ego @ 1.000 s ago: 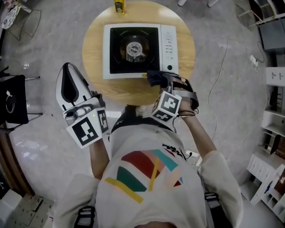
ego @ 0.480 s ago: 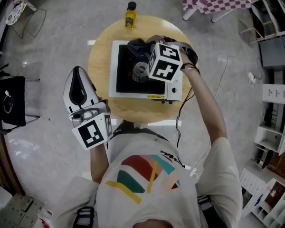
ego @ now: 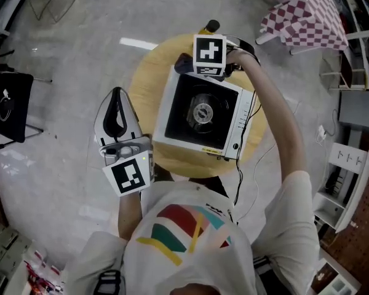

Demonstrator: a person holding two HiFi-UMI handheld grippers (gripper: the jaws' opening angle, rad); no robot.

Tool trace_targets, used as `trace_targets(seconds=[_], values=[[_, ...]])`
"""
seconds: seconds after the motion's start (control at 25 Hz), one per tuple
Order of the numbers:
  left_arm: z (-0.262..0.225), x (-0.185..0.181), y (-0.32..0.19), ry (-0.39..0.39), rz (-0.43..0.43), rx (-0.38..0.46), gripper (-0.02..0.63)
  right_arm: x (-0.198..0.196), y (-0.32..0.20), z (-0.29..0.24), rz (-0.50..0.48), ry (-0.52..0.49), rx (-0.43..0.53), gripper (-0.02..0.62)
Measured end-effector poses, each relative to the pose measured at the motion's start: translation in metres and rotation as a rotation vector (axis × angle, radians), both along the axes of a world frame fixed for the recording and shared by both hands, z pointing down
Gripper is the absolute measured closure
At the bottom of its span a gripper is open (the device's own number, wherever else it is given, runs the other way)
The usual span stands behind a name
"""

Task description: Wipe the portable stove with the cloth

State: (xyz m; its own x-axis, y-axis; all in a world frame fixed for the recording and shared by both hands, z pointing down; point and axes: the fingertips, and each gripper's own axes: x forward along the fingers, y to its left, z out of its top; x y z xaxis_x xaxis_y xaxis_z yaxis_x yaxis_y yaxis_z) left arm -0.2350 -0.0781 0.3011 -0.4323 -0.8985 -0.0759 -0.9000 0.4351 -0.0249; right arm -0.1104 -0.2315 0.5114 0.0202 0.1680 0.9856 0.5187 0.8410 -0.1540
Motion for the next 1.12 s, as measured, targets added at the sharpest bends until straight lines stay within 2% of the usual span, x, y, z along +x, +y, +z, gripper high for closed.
trace_targets(seconds=[0.12,0.36,0.64,0.84,1.12], values=[[0.012,-0.008,0.009,0.001,-0.047,-0.031,0.598,-0.016,0.013,0.013,-0.014,0.030,-0.054,0.565],[0.018,-0.018,0.026,0.030,-0.144,-0.035,0.598,-0.021,0.019,0.021,-0.081,0.085,-0.056,0.565],[0.017,-0.005,0.019,0.030,-0.147,-0.037,0.598,-0.016,0.018,0.019,-0.023,0.060,-0.075,0.565],[0.019,0.006,0.018,0.045,-0.133,-0.041,0.598,0.016,0.011,0.021,0.027,0.054,-0.103,0.565],[0.003,0.024,0.003,-0.004,-0.114,-0.012,0.598,0.084,-0.004,0.024,0.097,0.068,-0.118,0.565]])
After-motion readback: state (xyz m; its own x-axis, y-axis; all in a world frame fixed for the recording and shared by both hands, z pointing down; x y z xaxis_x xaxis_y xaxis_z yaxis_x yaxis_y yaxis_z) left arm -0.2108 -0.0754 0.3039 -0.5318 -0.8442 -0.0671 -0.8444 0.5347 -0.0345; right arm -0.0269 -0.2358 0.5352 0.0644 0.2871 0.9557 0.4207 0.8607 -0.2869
